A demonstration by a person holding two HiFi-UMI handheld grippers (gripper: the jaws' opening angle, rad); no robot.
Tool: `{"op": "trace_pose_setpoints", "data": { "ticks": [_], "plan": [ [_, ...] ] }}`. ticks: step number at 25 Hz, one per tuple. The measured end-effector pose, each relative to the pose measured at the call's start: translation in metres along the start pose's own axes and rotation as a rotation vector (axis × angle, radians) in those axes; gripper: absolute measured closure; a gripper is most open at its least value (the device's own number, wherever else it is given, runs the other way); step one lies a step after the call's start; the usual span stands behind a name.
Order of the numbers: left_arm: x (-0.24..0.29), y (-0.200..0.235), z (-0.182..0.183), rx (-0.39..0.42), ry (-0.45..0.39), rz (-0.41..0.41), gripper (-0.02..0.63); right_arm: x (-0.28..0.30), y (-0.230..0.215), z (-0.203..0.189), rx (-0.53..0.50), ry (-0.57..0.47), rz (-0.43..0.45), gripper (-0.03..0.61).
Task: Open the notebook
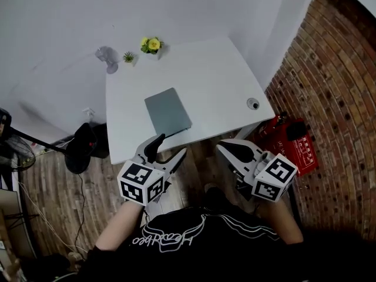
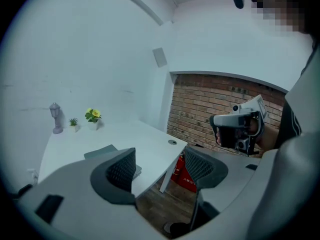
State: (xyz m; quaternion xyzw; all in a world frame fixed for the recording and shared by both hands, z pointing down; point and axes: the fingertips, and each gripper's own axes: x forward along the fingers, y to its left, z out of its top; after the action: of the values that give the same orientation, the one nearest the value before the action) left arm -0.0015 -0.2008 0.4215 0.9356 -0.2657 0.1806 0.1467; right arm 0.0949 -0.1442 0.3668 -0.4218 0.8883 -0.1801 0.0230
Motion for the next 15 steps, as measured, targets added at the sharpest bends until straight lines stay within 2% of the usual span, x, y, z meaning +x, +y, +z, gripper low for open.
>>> {"op": "trace_pose_setpoints", "data": {
  "ticks": [9,15],
  "plan": [
    [0.064,0.030,-0.007,-0.023,0.085,0.083,0.301,0.028,-0.073,0.013,0.032,0.067,0.079,0.575],
    [0.110,0.051,-0.033,0.027,0.214,0.186,0.301,0.044,-0.107,0.014,0.045,0.110,0.147,0.575]
  ]
}}
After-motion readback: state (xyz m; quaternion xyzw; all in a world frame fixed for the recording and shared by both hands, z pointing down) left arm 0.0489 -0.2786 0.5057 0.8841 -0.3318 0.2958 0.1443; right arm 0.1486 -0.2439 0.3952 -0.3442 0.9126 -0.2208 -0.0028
